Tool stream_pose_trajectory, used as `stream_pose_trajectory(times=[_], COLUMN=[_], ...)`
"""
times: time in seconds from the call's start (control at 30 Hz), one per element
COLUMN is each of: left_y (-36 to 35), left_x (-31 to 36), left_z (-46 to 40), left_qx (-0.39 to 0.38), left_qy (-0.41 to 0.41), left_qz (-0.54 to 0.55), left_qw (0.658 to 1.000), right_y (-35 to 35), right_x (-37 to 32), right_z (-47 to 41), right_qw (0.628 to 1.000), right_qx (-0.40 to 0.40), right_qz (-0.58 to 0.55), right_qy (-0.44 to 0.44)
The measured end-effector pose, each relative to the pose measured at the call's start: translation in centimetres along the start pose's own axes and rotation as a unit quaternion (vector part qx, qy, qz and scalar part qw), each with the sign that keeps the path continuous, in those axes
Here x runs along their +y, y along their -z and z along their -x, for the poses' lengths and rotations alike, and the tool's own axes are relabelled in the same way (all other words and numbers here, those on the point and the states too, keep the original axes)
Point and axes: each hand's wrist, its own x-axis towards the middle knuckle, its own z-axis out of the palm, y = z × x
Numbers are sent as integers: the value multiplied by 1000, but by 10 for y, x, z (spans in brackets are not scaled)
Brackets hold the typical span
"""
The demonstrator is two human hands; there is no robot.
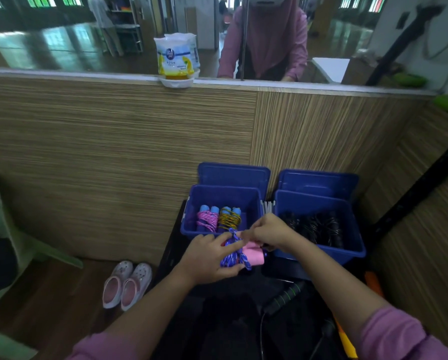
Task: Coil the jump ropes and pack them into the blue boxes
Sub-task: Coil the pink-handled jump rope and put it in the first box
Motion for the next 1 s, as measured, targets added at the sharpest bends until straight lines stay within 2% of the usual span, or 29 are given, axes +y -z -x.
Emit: stream_pose_trajectory(times=[0.1,0.3,0.43,0.63,0.83,0.93,1.0], left_y=[-2,-7,-6,-5,-8,-10,-12], left_x=[-3,1,3,2,7,8,7], left_z=[2,1,-1,-3,-2,-1,-1], left_qx=[1,1,9,9,-1,-4,-11], left_qy=[-27,-56,-74,-71,-91,-95,-100], left_qz=[-24,-45,-43,-36,-48,-48,-60], left_qw=[999,997,996,997,995,994,993], right_y=[-1,-2,2,1,-6,-9,-9], right_x=[7,9,10,19,16,14,14], right_z=[1,1,0,-2,-3,-3,-2], right_qw=[999,999,1000,996,999,998,999], right_qx=[-17,21,-21,-30,25,-9,-1], right_qz=[-35,-29,18,-70,-38,-41,0], right_qy=[-13,11,7,43,-17,-38,-38])
